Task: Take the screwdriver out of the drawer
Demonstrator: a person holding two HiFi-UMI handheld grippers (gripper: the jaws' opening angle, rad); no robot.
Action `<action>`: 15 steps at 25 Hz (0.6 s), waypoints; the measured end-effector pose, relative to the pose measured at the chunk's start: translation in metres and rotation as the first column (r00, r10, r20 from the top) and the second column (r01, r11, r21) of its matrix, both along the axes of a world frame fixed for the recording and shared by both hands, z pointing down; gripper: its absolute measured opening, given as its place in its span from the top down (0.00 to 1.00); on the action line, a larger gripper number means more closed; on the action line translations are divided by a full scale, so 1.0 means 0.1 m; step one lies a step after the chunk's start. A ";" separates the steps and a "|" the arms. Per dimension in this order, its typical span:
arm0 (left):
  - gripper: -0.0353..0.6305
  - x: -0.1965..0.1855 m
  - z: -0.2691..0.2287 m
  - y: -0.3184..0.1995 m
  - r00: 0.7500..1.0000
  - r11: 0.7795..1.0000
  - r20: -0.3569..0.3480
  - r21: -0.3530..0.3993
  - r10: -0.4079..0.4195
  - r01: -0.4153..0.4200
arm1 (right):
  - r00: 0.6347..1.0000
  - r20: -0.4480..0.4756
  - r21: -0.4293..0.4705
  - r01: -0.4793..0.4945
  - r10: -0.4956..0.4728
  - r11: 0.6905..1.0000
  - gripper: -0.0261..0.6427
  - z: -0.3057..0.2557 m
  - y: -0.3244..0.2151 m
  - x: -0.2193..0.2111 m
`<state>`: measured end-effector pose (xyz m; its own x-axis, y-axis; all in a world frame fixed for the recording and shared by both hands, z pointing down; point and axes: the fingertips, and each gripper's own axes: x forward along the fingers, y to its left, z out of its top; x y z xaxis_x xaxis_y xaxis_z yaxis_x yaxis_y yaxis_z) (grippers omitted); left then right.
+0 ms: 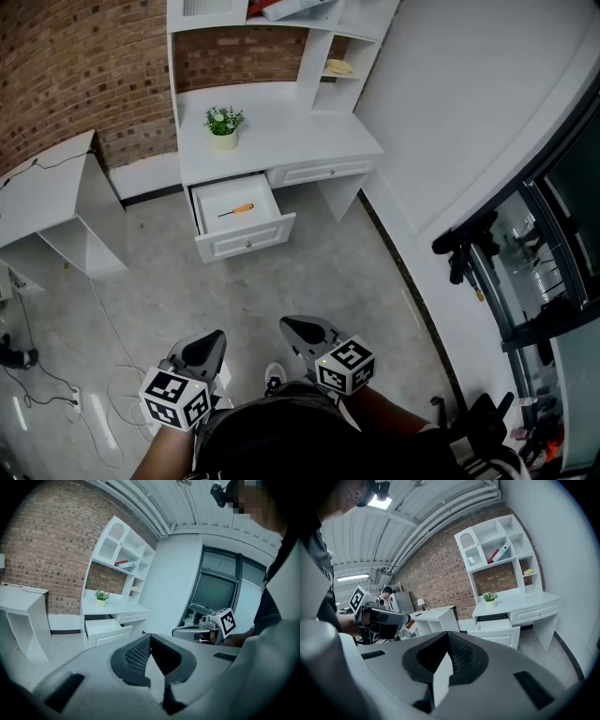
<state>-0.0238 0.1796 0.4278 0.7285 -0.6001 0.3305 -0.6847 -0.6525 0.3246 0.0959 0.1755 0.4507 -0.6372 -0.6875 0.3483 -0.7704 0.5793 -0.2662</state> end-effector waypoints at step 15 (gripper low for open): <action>0.92 0.54 -0.02 -0.49 0.999 0.999 0.022 -0.020 -0.032 0.032 | 0.998 0.046 0.002 0.037 -0.037 0.999 0.95 0.02 -0.55 0.51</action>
